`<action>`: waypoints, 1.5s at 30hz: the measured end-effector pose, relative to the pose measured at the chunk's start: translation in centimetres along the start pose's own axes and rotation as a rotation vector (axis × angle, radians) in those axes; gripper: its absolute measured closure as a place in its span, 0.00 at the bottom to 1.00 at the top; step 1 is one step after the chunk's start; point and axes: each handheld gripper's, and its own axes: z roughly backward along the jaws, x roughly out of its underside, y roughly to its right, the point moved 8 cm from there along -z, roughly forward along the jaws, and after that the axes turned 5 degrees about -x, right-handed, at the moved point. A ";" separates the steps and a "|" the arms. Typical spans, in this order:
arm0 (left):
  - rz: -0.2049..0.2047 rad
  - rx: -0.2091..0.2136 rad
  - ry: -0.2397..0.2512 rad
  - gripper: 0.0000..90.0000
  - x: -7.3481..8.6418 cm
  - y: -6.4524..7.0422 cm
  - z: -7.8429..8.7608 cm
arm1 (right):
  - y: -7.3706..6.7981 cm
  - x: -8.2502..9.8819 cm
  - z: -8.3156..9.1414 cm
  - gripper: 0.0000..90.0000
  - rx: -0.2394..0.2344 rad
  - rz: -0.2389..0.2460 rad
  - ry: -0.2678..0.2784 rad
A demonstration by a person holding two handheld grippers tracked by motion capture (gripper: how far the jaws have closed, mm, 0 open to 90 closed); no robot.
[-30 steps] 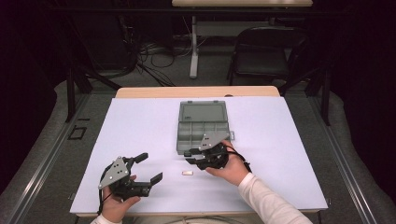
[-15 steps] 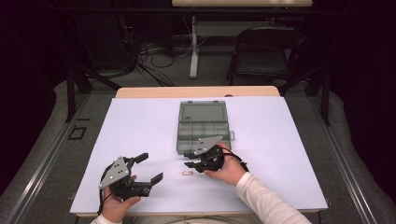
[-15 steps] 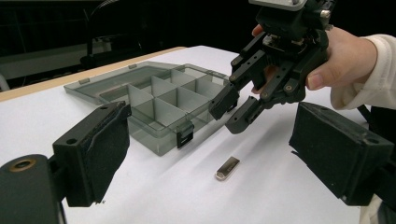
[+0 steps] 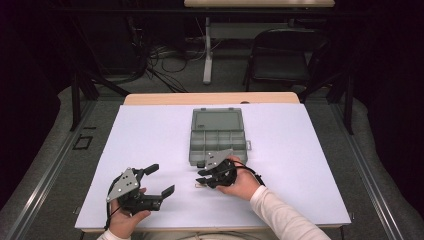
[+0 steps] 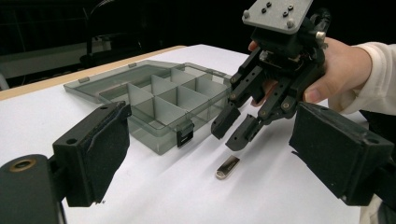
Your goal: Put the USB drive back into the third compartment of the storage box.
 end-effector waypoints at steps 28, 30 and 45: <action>0.003 -0.001 -0.002 0.13 0.1 0.0 -0.1 | -0.4 1.5 -1.5 0.83 -0.036 0.005 -0.055; 0.002 -0.001 -0.003 0.13 0.1 0.0 -0.1 | -0.4 1.6 -1.6 0.84 -0.036 0.005 -0.057; 0.001 -0.001 -0.001 0.14 0.1 0.0 -0.1 | -0.3 1.8 -1.8 0.84 -0.037 0.005 -0.064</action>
